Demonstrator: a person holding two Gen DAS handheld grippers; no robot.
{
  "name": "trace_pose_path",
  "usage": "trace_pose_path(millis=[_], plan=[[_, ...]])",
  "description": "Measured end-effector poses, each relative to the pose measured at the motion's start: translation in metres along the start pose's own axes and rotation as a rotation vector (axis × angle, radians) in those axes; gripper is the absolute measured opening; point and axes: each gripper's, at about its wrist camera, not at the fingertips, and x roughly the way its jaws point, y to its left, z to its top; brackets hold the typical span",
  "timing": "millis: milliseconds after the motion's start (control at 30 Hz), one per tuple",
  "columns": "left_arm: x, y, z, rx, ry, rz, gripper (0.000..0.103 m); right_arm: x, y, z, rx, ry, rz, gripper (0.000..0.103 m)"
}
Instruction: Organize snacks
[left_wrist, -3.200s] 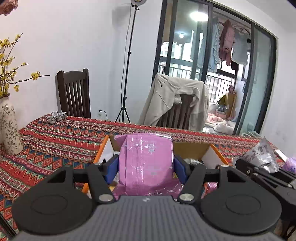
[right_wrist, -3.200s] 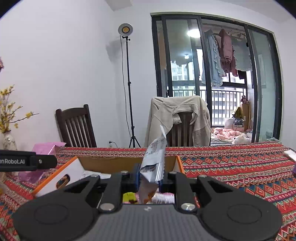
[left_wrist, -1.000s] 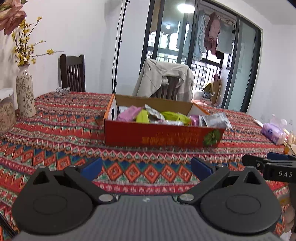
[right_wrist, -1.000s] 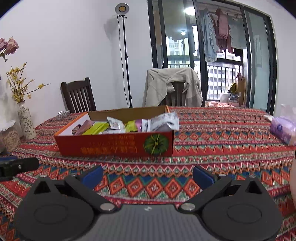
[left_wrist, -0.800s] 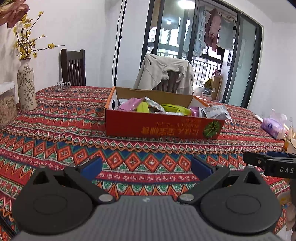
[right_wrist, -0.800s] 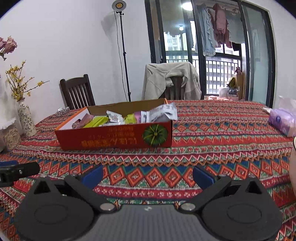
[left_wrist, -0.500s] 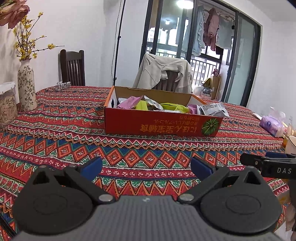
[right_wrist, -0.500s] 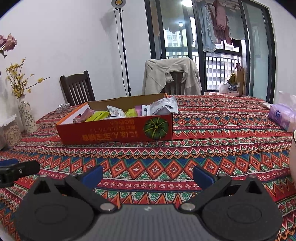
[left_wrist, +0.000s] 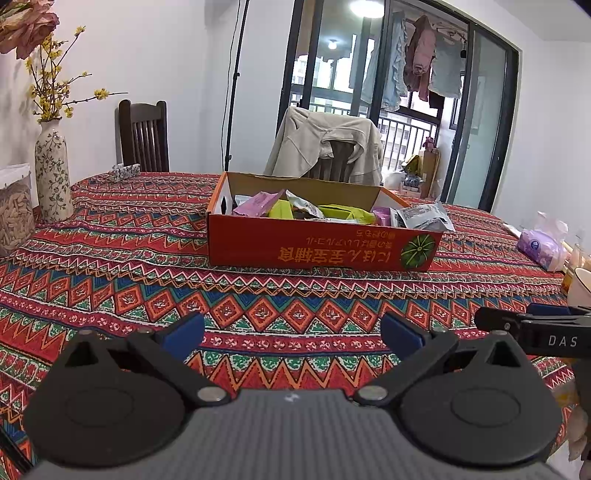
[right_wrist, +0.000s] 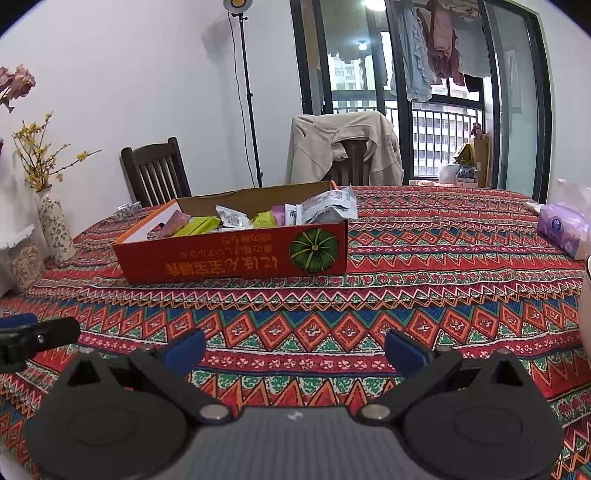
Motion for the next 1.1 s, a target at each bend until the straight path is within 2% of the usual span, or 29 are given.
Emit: trace_pose_path(millis=[1100], plan=[[-0.0043,-0.0018,-0.0033,0.012,-0.017,0.001,0.103,0.0003,0.0014,-0.0023,-0.003,0.002,0.000,0.103]])
